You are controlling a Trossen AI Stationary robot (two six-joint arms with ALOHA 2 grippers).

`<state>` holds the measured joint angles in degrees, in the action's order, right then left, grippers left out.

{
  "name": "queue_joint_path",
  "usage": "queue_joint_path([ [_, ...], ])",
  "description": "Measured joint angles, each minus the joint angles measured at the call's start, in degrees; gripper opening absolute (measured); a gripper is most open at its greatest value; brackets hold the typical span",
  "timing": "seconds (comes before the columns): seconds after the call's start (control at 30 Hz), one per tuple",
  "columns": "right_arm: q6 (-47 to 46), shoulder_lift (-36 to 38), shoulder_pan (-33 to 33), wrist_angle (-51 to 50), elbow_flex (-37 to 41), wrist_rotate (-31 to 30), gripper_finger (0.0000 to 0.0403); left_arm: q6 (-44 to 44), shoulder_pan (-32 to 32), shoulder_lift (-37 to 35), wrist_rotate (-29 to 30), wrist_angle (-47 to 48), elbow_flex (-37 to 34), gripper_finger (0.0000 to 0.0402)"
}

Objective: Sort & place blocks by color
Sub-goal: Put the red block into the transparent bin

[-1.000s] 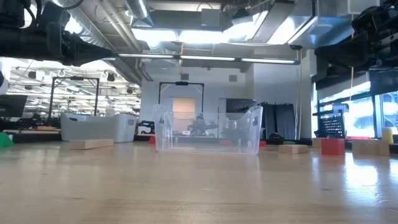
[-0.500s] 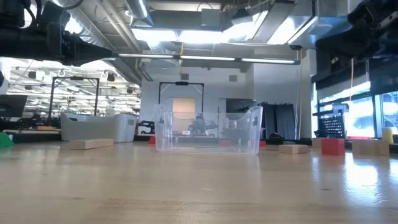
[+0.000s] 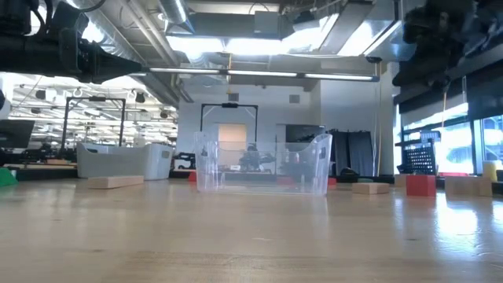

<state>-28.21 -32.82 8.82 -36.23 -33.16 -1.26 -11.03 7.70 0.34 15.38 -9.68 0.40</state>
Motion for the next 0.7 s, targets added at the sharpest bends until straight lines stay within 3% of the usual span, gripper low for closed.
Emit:
queue_joint_path([
  [0.37, -2.6, -19.2, 0.0, -22.3, -19.7, 1.1, 0.0001, 0.0, 0.0, 0.0, 0.0, 0.0, 0.0, 0.0],
  [0.6, -6.1, -24.1, 0.0, -27.2, -22.7, 1.8, 0.0018, -1.6, 0.0, 0.0, 0.2, 0.0, 0.0, 0.0],
  [0.7, -6.8, -25.4, 0.4, -28.1, -22.7, 5.1, 0.0023, -1.3, 0.0, 0.0, 0.2, 0.0, 0.0, 0.0],
])
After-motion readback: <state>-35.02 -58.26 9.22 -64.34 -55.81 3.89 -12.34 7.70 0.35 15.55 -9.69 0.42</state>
